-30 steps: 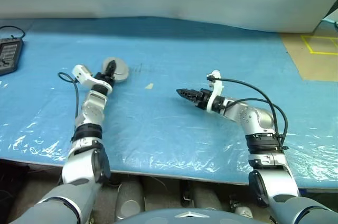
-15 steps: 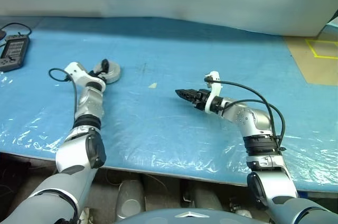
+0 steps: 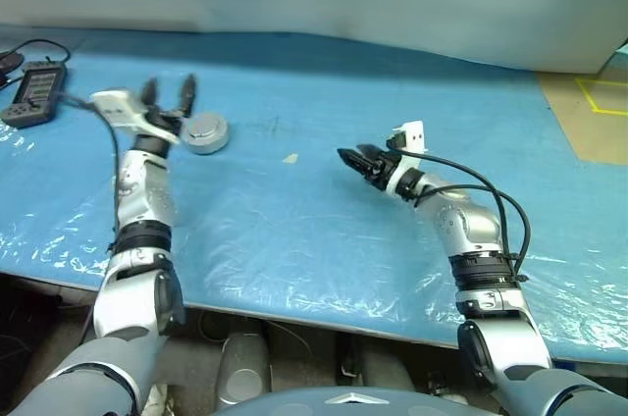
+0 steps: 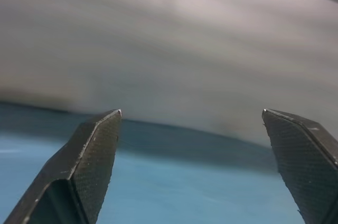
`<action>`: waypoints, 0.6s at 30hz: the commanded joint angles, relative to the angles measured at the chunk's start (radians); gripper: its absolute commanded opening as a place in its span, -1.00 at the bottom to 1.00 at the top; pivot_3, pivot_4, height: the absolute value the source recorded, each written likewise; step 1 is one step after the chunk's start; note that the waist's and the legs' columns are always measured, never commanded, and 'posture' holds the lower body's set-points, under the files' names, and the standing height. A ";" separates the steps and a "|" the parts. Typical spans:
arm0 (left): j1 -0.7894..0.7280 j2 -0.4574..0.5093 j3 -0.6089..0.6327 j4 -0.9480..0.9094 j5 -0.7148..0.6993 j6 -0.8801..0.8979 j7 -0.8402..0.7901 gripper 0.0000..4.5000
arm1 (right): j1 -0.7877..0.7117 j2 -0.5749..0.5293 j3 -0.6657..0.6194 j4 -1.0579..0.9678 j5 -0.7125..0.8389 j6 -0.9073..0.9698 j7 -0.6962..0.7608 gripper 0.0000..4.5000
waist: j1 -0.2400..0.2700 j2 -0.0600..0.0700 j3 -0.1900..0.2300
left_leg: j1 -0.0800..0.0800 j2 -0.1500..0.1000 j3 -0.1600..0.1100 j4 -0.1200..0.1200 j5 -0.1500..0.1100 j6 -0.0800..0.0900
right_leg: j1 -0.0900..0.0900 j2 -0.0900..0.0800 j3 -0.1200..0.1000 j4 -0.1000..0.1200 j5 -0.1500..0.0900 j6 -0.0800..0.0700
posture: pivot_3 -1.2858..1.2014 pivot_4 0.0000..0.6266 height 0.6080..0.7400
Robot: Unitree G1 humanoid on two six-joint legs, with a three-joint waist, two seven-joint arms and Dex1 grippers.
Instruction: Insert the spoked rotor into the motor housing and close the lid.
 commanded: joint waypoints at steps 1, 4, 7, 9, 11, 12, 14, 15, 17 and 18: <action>0.073 0.010 -0.146 -0.092 0.071 0.064 -0.151 0.98 | -0.011 -0.076 -0.020 0.050 -0.041 -0.131 0.082 0.43 | -0.003 0.000 0.000 | 0.000 0.000 0.000 0.000 0.000 0.000 | 0.000 0.000 0.000 0.000 0.000 0.000 | 0.03 -0.52 1.00; 0.112 0.016 -0.218 -0.107 0.123 0.063 -0.203 0.98 | -0.003 -0.132 0.003 0.091 -0.093 -0.247 0.142 0.43 | -0.011 0.000 0.000 | 0.001 0.003 0.000 0.000 0.000 0.001 | 0.000 0.003 0.000 0.000 0.000 0.000 | 0.03 -0.52 1.00; 0.137 0.021 -0.257 -0.126 0.144 0.070 -0.243 0.98 | 0.010 -0.157 0.003 0.086 -0.082 -0.282 0.213 0.43 | -0.019 0.000 0.000 | 0.002 0.004 0.000 0.000 0.000 0.001 | 0.000 0.004 0.000 0.002 -0.001 -0.002 | 0.03 -0.52 1.00; 0.154 0.023 -0.275 -0.149 0.141 0.086 -0.277 0.98 | 0.030 -0.181 0.003 0.052 -0.060 -0.269 0.281 0.43 | -0.020 0.000 0.000 | 0.002 0.004 0.000 0.000 0.000 0.001 | 0.000 0.004 0.000 0.002 -0.001 -0.002 | 0.03 -0.52 1.00; 0.157 0.024 -0.276 -0.161 0.127 0.111 -0.299 0.99 | 0.049 -0.203 0.008 0.017 -0.051 -0.260 0.336 0.50 | -0.019 0.000 0.000 | 0.002 0.003 0.000 0.000 0.000 0.002 | 0.000 0.003 0.000 0.002 -0.001 -0.002 | 0.03 -0.52 1.00; 0.158 0.025 -0.275 -0.169 0.120 0.125 -0.308 1.00 | 0.055 -0.211 0.011 0.006 -0.051 -0.255 0.353 0.57 | -0.019 0.000 0.000 | 0.001 0.003 0.000 0.000 0.000 0.002 | 0.000 0.003 0.000 0.002 -0.001 -0.002 | 0.03 -0.52 1.00; 0.160 0.028 -0.272 -0.183 0.115 0.141 -0.319 1.00 | 0.067 -0.224 0.022 -0.003 -0.064 -0.252 0.376 0.80 | -0.019 0.000 0.000 | 0.001 0.003 0.000 0.000 -0.001 0.006 | 0.000 0.003 0.000 0.002 -0.001 -0.002 | 0.03 -0.52 1.00; 0.161 0.029 -0.272 -0.189 0.115 0.146 -0.324 1.00 | 0.072 -0.227 0.025 -0.004 -0.073 -0.258 0.379 0.92 | -0.019 0.000 0.000 | 0.002 0.003 0.000 0.000 -0.001 0.006 | 0.000 0.003 0.000 0.002 -0.001 -0.002 | 0.03 -0.52 1.00; 0.159 0.030 -0.269 -0.197 0.114 0.156 -0.327 1.00 | 0.068 -0.219 0.017 0.008 -0.091 -0.295 0.354 0.99 | -0.019 0.000 0.000 | 0.002 0.004 0.000 0.000 -0.001 0.006 | 0.000 0.003 0.000 0.002 -0.001 -0.002 | 0.03 -0.52 1.00; 0.157 0.030 -0.267 -0.200 0.111 0.163 -0.331 1.00 | 0.062 -0.214 0.014 0.024 -0.110 -0.322 0.329 0.99 | -0.020 0.001 0.000 | 0.002 0.004 0.001 0.000 -0.001 0.006 | 0.000 0.003 0.000 0.003 -0.001 -0.002 | 0.03 -0.52 1.00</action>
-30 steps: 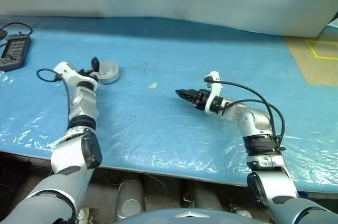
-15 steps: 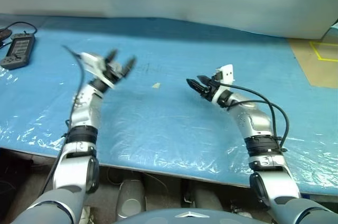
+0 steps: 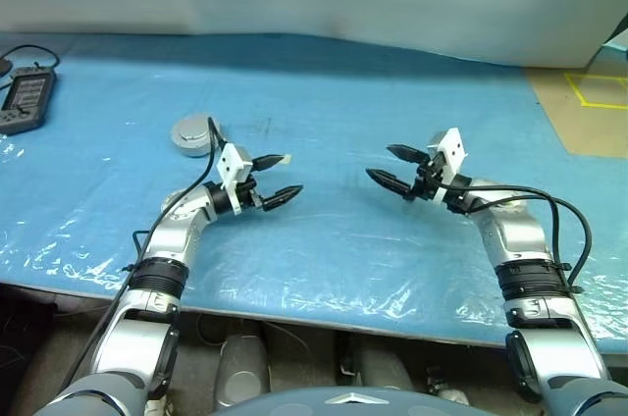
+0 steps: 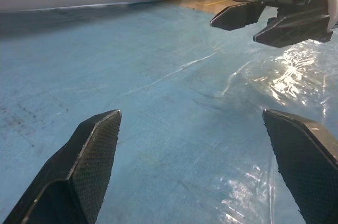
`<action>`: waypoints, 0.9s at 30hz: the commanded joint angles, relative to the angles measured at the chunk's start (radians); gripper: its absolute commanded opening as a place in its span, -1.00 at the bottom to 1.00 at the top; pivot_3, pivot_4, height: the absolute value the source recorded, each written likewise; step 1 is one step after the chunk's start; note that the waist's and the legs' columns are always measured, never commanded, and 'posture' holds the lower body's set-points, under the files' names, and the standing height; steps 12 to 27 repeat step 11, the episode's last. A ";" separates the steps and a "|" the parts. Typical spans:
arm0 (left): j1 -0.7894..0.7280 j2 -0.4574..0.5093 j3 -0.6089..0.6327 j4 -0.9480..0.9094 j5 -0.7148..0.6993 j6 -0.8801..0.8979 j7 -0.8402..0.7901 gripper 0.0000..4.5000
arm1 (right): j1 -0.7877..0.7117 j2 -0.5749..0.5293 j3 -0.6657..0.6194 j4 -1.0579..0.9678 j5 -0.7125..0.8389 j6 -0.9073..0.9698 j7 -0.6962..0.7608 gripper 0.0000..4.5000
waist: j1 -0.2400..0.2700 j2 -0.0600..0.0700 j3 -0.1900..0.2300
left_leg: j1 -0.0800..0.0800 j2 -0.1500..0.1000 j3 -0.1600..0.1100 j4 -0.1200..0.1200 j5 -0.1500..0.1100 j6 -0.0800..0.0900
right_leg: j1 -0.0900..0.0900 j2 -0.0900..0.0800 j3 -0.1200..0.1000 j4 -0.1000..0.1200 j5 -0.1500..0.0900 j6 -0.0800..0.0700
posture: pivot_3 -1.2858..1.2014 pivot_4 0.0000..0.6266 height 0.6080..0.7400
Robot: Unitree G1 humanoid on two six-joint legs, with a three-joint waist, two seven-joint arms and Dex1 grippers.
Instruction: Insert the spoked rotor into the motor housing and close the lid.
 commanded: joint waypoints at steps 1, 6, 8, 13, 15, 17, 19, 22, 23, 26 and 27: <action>-0.005 0.008 0.013 -0.045 -0.021 0.016 -0.015 1.00 | -0.016 0.003 -0.006 -0.002 -0.033 -0.073 -0.038 0.99 | -0.001 0.000 0.000 | 0.000 0.000 0.000 0.000 0.000 0.000 | 0.000 0.000 0.000 0.000 0.000 0.000 | 0.03 -0.52 1.00; -0.007 0.009 0.018 -0.045 -0.020 0.022 -0.012 1.00 | -0.015 0.008 0.001 -0.005 -0.022 -0.063 -0.008 0.99 | -0.001 0.000 0.000 | 0.000 0.000 0.000 0.000 0.000 0.000 | 0.000 0.000 0.000 -0.001 0.000 0.000 | 0.03 -0.52 1.00; -0.007 0.009 0.019 -0.044 -0.021 0.025 -0.012 1.00 | -0.020 0.007 0.004 -0.001 -0.032 -0.070 -0.011 0.99 | -0.001 0.000 0.000 | 0.000 0.000 0.000 0.000 0.000 0.000 | 0.000 0.000 0.000 -0.001 0.000 0.000 | 0.03 -0.52 1.00; -0.008 0.007 0.019 -0.040 -0.018 0.024 -0.009 1.00 | -0.027 0.009 0.011 0.011 -0.040 -0.078 -0.015 0.99 | -0.001 0.000 0.000 | 0.000 0.000 0.000 0.000 0.000 0.000 | 0.000 0.000 0.000 -0.001 0.000 0.000 | 0.03 -0.52 1.00; -0.008 0.007 0.019 -0.040 -0.018 0.024 -0.009 1.00 | -0.027 0.009 0.011 0.011 -0.040 -0.078 -0.015 0.99 | -0.001 0.000 0.000 | 0.000 0.000 0.000 0.000 0.000 0.000 | 0.000 0.000 0.000 -0.001 0.000 0.000 | 0.03 -0.52 1.00; -0.008 0.007 0.019 -0.040 -0.018 0.024 -0.009 1.00 | -0.027 0.009 0.011 0.011 -0.040 -0.078 -0.015 0.99 | -0.001 0.000 0.000 | 0.000 0.000 0.000 0.000 0.000 0.000 | 0.000 0.000 0.000 -0.001 0.000 0.000 | 0.03 -0.52 1.00; -0.008 0.007 0.019 -0.040 -0.018 0.024 -0.009 1.00 | -0.027 0.009 0.011 0.011 -0.040 -0.078 -0.015 0.99 | -0.001 0.000 0.000 | 0.000 0.000 0.000 0.000 0.000 0.000 | 0.000 0.000 0.000 -0.001 0.000 0.000 | 0.03 -0.52 1.00; -0.008 0.007 0.019 -0.040 -0.018 0.024 -0.009 1.00 | -0.027 0.009 0.011 0.011 -0.040 -0.078 -0.015 0.99 | -0.001 0.000 0.000 | 0.000 0.000 0.000 0.000 0.000 0.000 | 0.000 0.000 0.000 -0.001 0.000 0.000 | 0.03 -0.52 1.00; -0.008 0.007 0.019 -0.040 -0.018 0.024 -0.009 1.00 | -0.027 0.009 0.011 0.011 -0.040 -0.078 -0.015 0.99 | -0.001 0.000 0.000 | 0.000 0.000 0.000 0.000 0.000 0.000 | 0.000 0.000 0.000 -0.001 0.000 0.000 | 0.03 -0.52 1.00; -0.008 0.007 0.019 -0.040 -0.018 0.024 -0.009 1.00 | -0.027 0.009 0.011 0.011 -0.040 -0.078 -0.015 0.99 | -0.001 0.000 0.000 | 0.000 0.000 0.000 0.000 0.000 0.000 | 0.000 0.000 0.000 -0.001 0.000 0.000 | 0.03 -0.52 1.00; -0.008 0.007 0.019 -0.040 -0.018 0.024 -0.009 1.00 | -0.027 0.009 0.011 0.011 -0.040 -0.078 -0.015 0.99 | -0.001 0.000 0.000 | 0.000 0.000 0.000 0.000 0.000 0.000 | 0.000 0.000 0.000 -0.001 0.000 0.000 | 0.03 -0.52 1.00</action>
